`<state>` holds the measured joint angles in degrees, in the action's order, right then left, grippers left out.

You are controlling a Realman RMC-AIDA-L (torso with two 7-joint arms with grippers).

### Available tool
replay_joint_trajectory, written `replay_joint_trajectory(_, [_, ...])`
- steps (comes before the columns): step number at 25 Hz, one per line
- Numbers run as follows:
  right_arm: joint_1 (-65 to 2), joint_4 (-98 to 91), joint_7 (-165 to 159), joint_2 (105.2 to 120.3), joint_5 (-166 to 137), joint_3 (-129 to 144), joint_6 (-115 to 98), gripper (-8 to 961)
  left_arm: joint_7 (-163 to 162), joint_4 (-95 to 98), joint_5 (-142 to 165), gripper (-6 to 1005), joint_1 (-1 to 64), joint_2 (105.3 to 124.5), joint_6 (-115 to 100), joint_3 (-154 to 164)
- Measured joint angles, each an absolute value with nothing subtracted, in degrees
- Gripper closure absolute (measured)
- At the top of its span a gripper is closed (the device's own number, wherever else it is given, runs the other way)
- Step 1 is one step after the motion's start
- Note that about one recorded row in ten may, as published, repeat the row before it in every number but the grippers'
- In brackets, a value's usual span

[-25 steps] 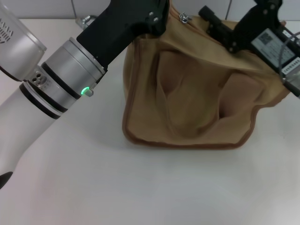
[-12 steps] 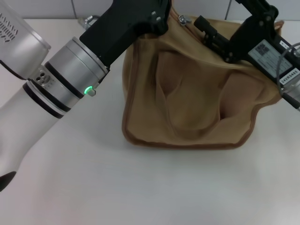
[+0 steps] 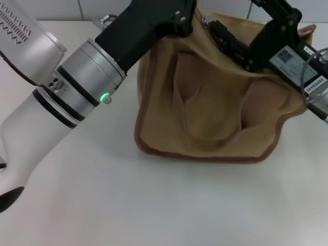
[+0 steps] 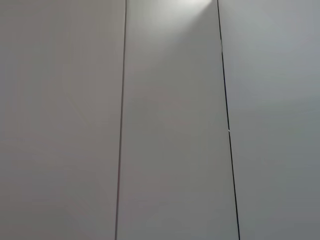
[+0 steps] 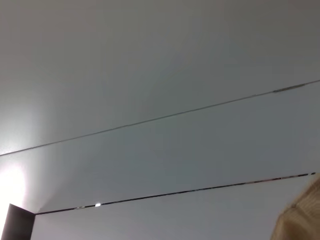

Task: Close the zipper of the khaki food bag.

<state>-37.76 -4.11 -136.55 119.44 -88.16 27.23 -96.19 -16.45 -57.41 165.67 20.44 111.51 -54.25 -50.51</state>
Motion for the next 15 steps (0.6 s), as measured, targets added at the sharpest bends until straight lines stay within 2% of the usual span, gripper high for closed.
replay_joint_trajectory(15, [-40.8, -4.0, -135.7, 119.61, -88.2, 27.8, -93.3, 194, -16.4, -57.7, 165.7, 935, 19.9, 111.71, -54.1, -50.4])
